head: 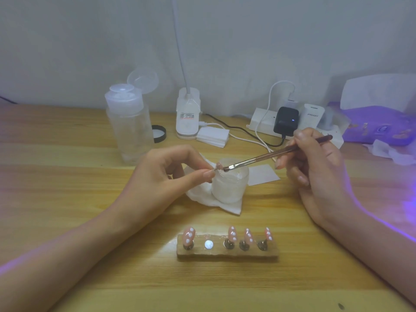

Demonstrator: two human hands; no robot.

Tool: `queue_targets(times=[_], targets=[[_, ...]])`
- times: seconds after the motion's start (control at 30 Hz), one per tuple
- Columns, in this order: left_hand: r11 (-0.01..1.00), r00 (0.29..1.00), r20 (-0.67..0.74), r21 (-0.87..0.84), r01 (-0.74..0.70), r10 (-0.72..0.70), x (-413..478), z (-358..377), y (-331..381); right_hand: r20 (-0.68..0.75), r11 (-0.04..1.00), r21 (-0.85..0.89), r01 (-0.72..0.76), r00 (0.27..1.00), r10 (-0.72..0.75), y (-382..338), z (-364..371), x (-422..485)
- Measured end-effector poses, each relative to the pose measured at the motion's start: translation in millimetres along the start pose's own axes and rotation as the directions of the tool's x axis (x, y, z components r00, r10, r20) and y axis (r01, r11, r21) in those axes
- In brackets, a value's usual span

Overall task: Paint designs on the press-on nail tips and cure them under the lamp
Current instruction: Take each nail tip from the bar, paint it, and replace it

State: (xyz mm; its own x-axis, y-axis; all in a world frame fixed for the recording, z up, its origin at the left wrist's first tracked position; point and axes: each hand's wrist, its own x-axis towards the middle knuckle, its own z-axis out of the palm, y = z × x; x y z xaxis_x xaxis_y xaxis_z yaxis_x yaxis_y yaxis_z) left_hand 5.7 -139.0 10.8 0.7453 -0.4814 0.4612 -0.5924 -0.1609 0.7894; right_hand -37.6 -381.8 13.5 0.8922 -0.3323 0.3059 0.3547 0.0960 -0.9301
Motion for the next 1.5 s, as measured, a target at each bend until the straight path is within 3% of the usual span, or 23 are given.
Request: queue_targets(times=[0.6,1.2,1.33,1.5], targets=[[0.989,0.996,-0.007,0.118,-0.087,0.089,-0.8,0.5,1.1,0.038,0.999,-0.029,-0.027,0.999,0.028,2.4,0.6,2.1],[0.990,0.997,-0.025,0.122,-0.071,0.075,-1.9,2.2,3.2,0.027,0.999,-0.034,-0.029,0.999,0.030,2.9,0.4,2.3],[0.988,0.997,-0.015,0.130,-0.079,0.082,-1.8,1.9,3.6,0.049,0.999,0.033,-0.018,0.999,0.017,0.5,0.5,2.2],[0.987,0.996,-0.005,0.137,-0.086,0.088,-1.8,1.7,3.2,0.048,0.999,-0.042,-0.031,0.998,0.033,3.7,0.1,2.2]])
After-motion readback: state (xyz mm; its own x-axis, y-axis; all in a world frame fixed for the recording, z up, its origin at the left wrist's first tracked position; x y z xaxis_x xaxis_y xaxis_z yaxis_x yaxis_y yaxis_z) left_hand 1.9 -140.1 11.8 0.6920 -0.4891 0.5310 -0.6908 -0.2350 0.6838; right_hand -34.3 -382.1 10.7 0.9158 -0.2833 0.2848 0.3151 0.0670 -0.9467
